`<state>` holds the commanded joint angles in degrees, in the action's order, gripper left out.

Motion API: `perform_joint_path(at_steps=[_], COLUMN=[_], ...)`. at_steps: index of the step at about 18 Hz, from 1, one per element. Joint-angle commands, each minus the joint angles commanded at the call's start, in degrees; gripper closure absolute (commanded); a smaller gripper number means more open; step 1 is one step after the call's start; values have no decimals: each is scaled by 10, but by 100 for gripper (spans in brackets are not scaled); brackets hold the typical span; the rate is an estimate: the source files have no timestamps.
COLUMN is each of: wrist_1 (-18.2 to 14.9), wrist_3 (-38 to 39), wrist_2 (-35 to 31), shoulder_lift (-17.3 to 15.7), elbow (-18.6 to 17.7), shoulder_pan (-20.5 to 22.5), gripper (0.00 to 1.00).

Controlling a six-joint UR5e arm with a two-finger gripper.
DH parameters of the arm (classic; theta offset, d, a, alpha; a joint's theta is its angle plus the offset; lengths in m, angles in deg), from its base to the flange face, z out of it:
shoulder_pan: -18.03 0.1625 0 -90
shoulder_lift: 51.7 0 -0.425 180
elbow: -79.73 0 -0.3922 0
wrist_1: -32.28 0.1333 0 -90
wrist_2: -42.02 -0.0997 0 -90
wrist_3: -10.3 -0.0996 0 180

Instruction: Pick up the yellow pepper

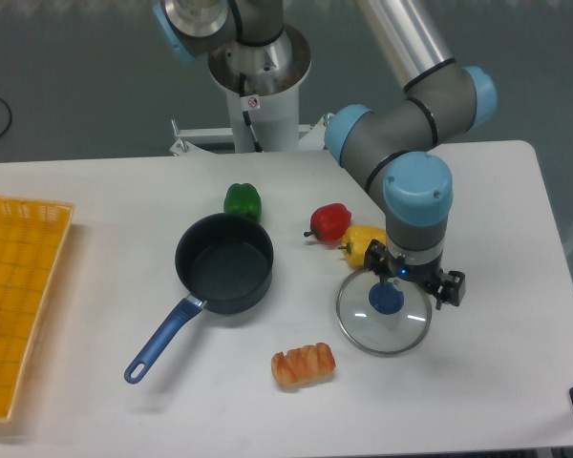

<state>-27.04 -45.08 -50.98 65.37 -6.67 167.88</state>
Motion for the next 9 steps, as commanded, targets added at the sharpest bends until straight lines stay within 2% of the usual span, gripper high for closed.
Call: perform_joint_path(at_steps=[4,9], wrist_1=[11,14], wrist_3=[12,69], wrist_2=[2,1], shoulder_lift=[1,6], elbow=[-1,-7], shoulder_pan=[-2,-10], gripper=[0,0])
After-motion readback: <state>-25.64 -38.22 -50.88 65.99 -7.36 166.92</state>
